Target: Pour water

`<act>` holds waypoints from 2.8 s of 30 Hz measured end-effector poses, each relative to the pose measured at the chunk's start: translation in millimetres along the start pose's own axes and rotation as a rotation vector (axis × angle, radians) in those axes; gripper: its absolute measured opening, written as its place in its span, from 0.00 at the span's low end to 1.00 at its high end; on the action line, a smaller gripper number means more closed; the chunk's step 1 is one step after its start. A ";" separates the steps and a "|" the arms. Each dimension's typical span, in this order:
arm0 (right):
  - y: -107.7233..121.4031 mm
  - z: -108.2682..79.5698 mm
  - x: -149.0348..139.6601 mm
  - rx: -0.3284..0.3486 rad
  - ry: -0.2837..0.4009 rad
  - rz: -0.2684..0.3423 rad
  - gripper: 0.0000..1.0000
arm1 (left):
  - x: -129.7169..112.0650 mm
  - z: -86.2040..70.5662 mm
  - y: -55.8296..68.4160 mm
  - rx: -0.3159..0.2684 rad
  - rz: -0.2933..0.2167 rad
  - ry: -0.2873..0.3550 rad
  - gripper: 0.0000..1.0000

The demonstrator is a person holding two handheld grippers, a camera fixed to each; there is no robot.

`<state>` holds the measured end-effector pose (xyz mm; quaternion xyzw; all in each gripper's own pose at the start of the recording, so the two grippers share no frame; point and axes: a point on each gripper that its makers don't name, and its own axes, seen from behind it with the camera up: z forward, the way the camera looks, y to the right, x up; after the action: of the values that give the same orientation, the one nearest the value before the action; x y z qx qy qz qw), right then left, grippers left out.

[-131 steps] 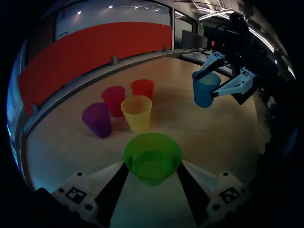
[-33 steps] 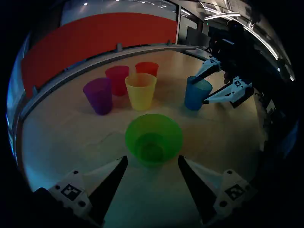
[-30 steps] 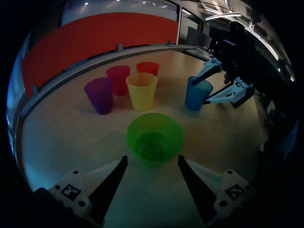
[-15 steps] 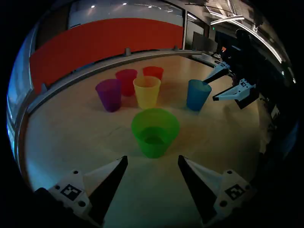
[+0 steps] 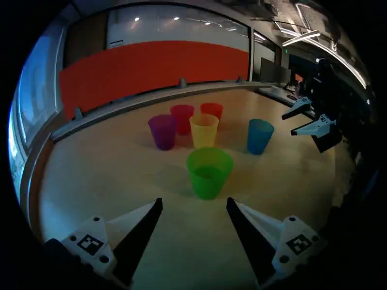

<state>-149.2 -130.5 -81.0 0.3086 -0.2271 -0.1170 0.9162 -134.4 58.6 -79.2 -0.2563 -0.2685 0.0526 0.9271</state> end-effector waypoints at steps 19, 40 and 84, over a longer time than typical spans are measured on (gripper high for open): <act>33.5 -41.0 40.2 -0.206 0.198 0.137 1.00 | 59.0 -45.6 -34.5 0.265 -0.040 0.297 0.98; 99.6 -75.8 74.1 -0.560 0.439 0.242 1.00 | 92.8 -79.2 -71.1 0.512 -0.088 0.501 0.99; 136.1 -87.2 57.2 -0.777 0.483 0.315 1.00 | 81.4 -37.1 -102.0 0.627 -0.130 0.586 0.98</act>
<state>-46.8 0.3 -38.8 -0.0762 0.0087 0.0220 0.9968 -49.7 -26.9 -16.4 0.0508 0.0195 -0.0020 0.9985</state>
